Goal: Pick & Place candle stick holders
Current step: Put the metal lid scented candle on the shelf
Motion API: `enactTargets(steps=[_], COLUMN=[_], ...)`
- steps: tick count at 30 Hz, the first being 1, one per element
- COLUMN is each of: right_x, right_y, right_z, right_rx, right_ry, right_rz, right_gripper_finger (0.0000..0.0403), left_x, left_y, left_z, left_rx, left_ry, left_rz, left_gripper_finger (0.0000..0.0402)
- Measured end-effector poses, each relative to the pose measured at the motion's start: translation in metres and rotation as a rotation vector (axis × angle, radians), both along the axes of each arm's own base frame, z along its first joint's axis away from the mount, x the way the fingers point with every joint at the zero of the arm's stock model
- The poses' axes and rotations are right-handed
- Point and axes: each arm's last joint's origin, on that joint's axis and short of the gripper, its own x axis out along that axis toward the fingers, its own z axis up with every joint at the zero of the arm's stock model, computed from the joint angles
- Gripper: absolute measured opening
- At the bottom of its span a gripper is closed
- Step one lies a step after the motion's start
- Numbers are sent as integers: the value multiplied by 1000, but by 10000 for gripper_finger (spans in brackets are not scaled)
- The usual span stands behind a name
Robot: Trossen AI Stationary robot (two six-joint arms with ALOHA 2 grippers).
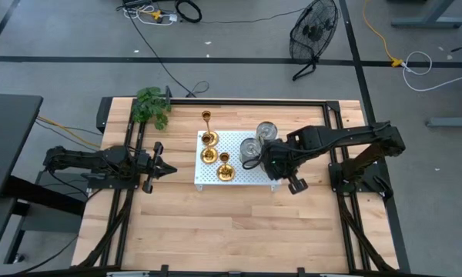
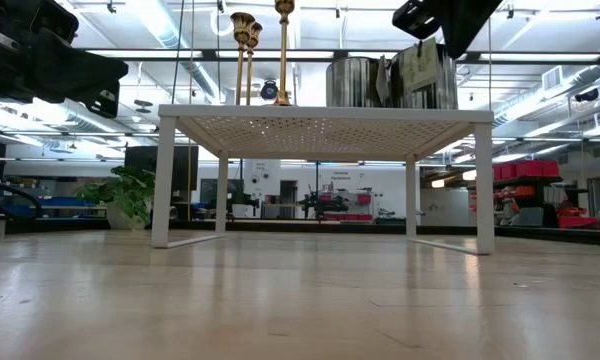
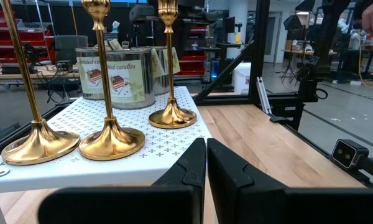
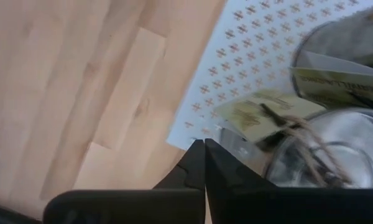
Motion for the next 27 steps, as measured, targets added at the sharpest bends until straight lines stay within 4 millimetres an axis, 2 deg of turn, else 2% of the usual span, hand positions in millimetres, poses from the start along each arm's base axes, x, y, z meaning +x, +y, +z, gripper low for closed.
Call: enactTargets(steps=[27], right_x=[2], right_y=[-8], right_z=[0], right_rx=[-148], right_ry=[-28], right_rz=[-75], right_gripper_finger=[0], left_x=[0], left_y=[0], left_z=[0], left_rx=[0], left_ry=[0], left_rz=[0], left_gripper_finger=[19])
